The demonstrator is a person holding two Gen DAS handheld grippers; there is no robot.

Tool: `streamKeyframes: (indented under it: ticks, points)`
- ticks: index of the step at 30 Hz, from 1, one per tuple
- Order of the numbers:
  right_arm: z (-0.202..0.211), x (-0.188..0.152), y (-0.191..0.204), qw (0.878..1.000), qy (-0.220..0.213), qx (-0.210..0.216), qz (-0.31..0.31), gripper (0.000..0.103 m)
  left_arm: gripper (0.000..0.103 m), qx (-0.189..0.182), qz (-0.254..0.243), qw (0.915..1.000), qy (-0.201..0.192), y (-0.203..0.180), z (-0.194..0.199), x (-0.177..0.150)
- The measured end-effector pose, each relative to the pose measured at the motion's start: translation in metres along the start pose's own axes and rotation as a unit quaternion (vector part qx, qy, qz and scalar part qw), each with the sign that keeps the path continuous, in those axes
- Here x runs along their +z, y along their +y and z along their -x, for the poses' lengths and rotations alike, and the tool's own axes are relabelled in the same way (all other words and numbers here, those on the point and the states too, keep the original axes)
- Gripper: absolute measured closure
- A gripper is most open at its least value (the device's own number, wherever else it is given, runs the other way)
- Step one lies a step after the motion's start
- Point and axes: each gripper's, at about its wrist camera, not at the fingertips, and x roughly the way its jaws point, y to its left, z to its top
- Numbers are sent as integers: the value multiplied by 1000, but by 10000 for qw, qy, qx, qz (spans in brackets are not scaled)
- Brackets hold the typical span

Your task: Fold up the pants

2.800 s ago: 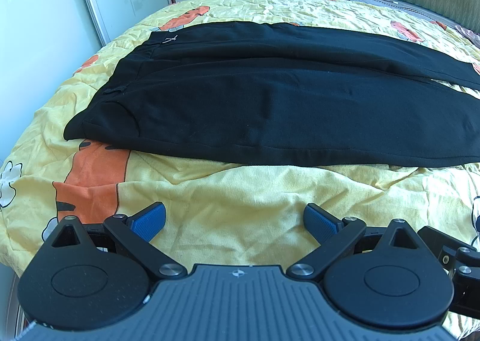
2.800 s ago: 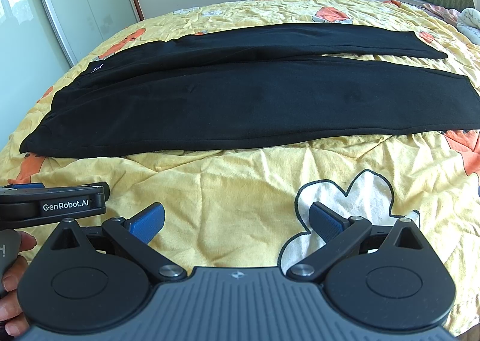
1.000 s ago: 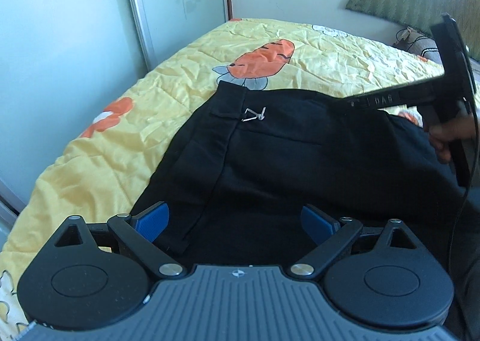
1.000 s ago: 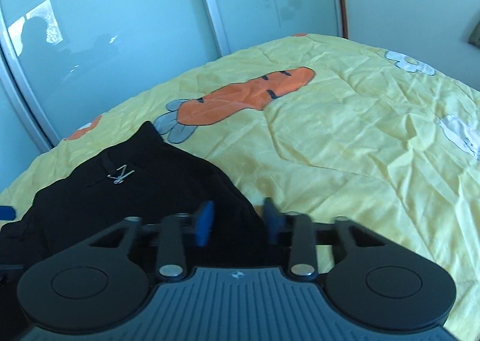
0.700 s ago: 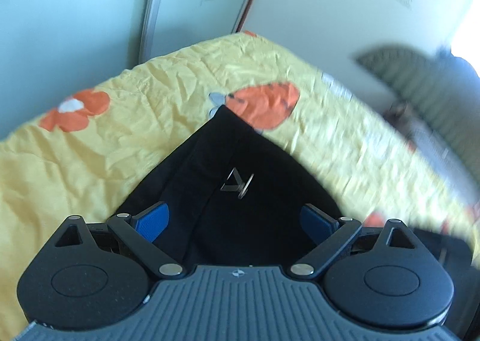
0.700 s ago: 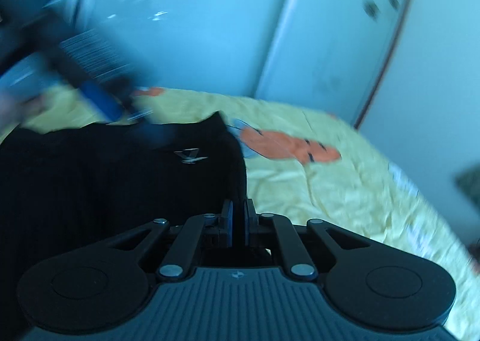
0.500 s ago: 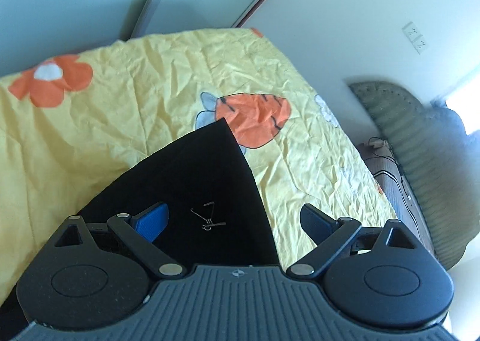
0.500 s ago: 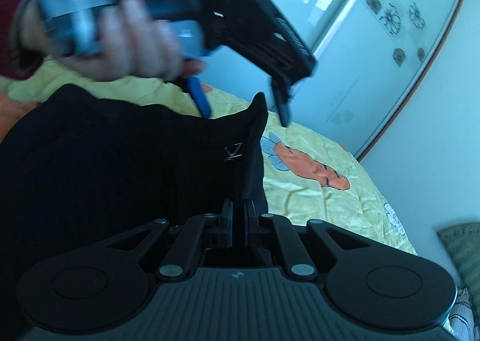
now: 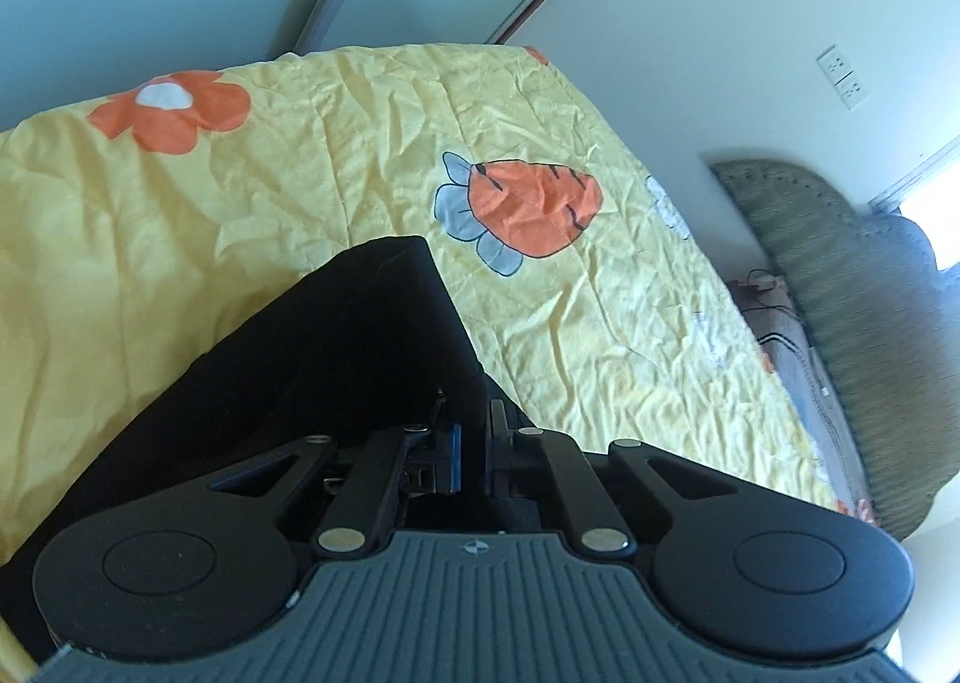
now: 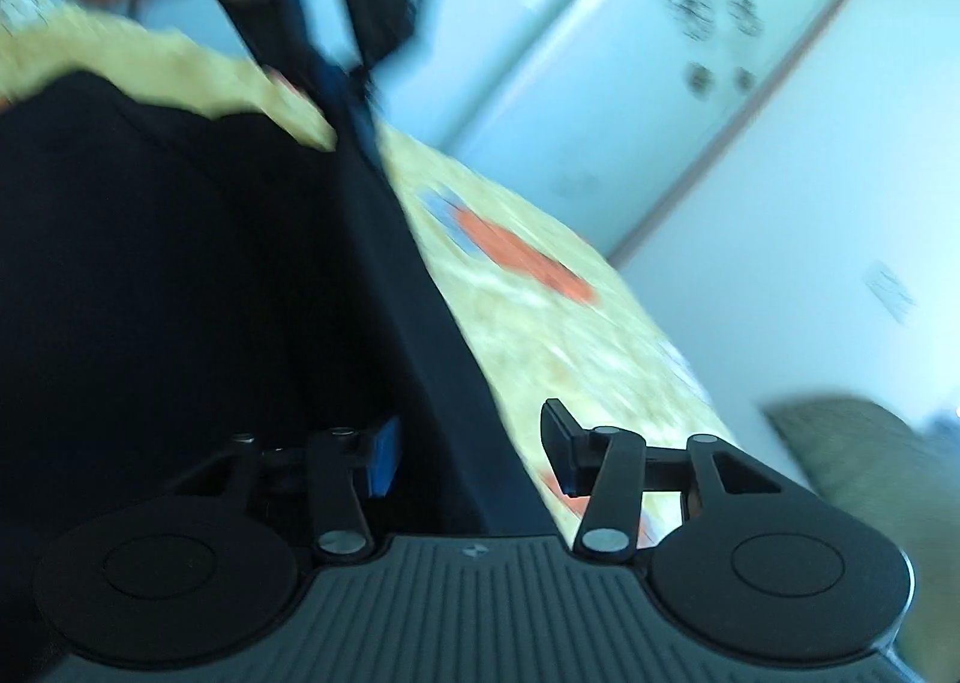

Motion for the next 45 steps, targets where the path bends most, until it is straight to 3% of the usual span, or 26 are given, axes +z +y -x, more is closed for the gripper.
streamKeyframes:
  ticks: [3,4,5,7,10,16,22,28,35,36,37,40,43,45]
  points:
    - [5,-24,-22,9964,487,-671,-154,66,97,-143,-12,9999,-4,6,14,-4]
    - [7,-33,-30,9934,702,-874,-226,81,97,-153,-63,9999,-16,8,18,-7]
    - [10,-40,-37,9909,843,-999,-316,90,97,-134,-112,9998,-24,10,21,-10]
    - [26,-53,-51,9886,1008,-925,-632,94,97,-154,-252,9996,28,15,28,-17]
    - [60,-51,-45,9906,910,-737,-712,95,97,-115,-563,9983,75,25,42,-32]
    - [138,-25,24,9971,529,-258,-474,95,97,270,-997,9946,53,64,72,-60]
    - [148,-24,65,9960,673,198,-562,95,97,536,-1076,9927,71,86,79,-78]
    - [149,-28,63,9914,724,371,-1027,95,97,843,-1628,9829,-197,75,82,-89]
    - [160,-35,70,9834,788,562,-1535,95,96,1020,-1751,9788,-302,72,78,-94]
    - [161,-37,67,9803,774,581,-1719,95,93,1049,-1805,9774,-328,71,78,-94]
    - [160,-40,65,9764,762,609,-1928,95,83,1116,-1843,9760,-330,70,78,-95]
    - [163,-45,63,9733,748,640,-2071,93,73,1134,-1806,9765,-297,70,85,-97]
    - [183,-53,52,9707,862,867,-2070,89,70,1339,-1997,9697,-432,64,106,-104]
    - [204,-67,31,9572,897,1149,-2499,88,70,1404,-2196,9635,-608,55,122,-110]
